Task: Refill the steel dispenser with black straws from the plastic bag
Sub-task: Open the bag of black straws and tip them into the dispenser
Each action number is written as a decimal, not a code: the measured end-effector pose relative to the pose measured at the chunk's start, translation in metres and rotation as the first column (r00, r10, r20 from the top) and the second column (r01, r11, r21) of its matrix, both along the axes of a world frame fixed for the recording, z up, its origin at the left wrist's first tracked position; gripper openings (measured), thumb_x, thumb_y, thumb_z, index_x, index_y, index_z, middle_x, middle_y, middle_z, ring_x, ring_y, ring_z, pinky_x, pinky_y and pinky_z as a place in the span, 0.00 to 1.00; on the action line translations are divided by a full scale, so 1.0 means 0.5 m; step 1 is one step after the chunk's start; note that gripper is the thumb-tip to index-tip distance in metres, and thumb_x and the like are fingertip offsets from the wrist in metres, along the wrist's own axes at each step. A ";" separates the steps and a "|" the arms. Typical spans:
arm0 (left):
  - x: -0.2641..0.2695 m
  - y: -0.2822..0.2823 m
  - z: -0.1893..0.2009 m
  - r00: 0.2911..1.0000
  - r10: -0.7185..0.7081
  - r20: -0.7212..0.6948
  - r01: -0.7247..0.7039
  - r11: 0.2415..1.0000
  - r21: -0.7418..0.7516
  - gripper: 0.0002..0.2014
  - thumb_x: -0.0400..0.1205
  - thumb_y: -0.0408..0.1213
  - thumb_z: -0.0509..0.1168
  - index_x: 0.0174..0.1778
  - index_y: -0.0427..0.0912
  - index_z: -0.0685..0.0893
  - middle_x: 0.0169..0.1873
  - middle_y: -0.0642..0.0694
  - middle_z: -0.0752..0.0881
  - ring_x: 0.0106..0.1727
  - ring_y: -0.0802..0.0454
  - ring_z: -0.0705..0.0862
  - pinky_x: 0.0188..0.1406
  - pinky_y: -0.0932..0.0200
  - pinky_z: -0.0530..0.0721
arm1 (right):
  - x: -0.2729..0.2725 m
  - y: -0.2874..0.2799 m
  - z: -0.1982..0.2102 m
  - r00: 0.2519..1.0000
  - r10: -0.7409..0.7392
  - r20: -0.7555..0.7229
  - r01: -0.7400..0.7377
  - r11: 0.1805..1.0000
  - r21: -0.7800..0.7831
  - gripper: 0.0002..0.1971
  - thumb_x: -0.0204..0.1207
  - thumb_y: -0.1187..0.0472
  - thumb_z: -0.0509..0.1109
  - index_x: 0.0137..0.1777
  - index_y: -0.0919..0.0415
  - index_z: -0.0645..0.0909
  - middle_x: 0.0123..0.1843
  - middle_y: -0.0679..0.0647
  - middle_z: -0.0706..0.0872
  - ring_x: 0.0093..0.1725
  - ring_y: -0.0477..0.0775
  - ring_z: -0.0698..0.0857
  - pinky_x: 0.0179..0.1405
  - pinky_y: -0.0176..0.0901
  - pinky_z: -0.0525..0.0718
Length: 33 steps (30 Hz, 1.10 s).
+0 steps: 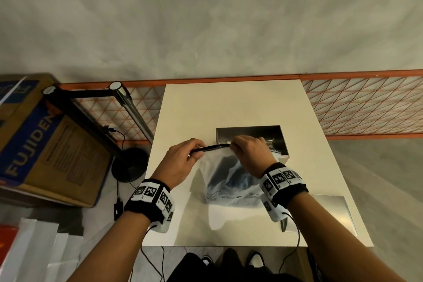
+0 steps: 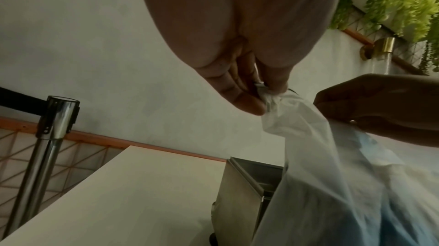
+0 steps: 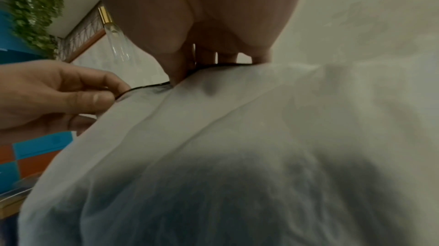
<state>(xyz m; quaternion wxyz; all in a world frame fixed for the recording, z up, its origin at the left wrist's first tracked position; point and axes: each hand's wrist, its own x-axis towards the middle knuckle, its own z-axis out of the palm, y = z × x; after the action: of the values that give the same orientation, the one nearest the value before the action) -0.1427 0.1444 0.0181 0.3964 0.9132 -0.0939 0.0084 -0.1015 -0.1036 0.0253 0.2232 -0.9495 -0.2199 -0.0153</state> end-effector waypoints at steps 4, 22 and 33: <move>-0.010 -0.011 0.009 0.999 -0.007 0.053 0.006 1.000 0.025 0.08 0.87 0.39 0.69 0.60 0.54 0.84 0.48 0.60 0.87 0.48 0.64 0.85 0.51 0.55 0.87 | -0.004 0.018 0.002 0.992 0.121 0.041 -0.123 0.991 0.055 0.09 0.81 0.50 0.64 0.51 0.53 0.80 0.45 0.49 0.86 0.41 0.56 0.85 0.45 0.52 0.82; -0.017 -0.018 0.027 0.998 0.027 0.052 -0.028 0.999 0.018 0.09 0.88 0.37 0.66 0.58 0.58 0.80 0.44 0.61 0.87 0.47 0.58 0.87 0.48 0.50 0.88 | -0.003 0.045 0.017 0.982 0.177 0.058 -0.182 0.978 0.105 0.06 0.83 0.56 0.64 0.56 0.53 0.80 0.47 0.51 0.88 0.38 0.58 0.86 0.34 0.54 0.86; -0.005 -0.018 0.009 0.995 0.031 0.098 -0.040 0.995 0.091 0.07 0.85 0.39 0.69 0.52 0.57 0.82 0.44 0.58 0.86 0.46 0.57 0.85 0.45 0.48 0.87 | -0.003 0.065 0.021 0.948 0.310 0.072 -0.314 0.947 0.062 0.07 0.84 0.55 0.63 0.57 0.52 0.80 0.49 0.51 0.83 0.38 0.58 0.85 0.32 0.54 0.85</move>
<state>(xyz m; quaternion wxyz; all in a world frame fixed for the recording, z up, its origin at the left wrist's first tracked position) -0.1453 0.1354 0.0227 0.3484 0.9306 -0.0972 0.0553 -0.1029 -0.0713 0.0356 0.2504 -0.8931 -0.3734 -0.0171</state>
